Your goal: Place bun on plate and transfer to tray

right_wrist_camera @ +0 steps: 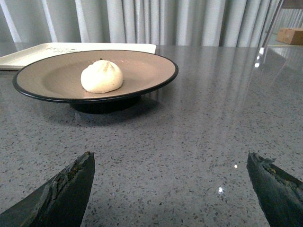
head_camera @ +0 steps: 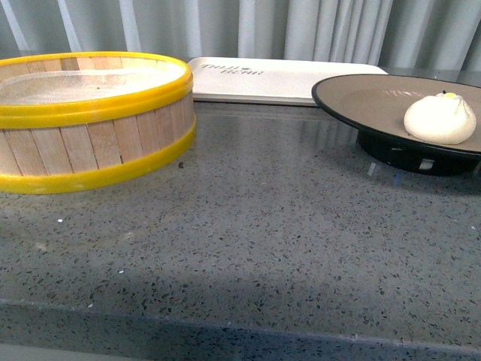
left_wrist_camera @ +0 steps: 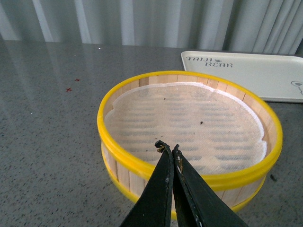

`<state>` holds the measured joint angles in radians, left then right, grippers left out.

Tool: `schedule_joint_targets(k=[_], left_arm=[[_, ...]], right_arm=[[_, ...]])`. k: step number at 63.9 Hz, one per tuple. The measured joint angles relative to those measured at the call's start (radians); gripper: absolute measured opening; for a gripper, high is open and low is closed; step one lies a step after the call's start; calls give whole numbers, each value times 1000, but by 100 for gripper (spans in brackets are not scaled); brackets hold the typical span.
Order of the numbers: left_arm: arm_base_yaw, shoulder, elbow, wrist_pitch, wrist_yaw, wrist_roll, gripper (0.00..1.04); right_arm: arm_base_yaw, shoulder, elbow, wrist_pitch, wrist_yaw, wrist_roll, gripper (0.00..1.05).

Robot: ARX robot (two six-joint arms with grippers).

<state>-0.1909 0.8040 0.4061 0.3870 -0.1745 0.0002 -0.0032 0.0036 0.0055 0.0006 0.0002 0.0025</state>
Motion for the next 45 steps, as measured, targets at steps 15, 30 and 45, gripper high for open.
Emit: schedule_joint_targets(k=[15, 30, 45], left_arm=[[75, -132, -168, 38, 59, -2, 4], [179, -239, -261, 30, 168, -2, 4], [189, -328, -316, -5, 172, -2, 4]], right_arm=[[0, 0, 0, 0, -1, 0, 96], [0, 0, 0, 0, -1, 0, 96], [0, 0, 0, 0, -1, 0, 96]])
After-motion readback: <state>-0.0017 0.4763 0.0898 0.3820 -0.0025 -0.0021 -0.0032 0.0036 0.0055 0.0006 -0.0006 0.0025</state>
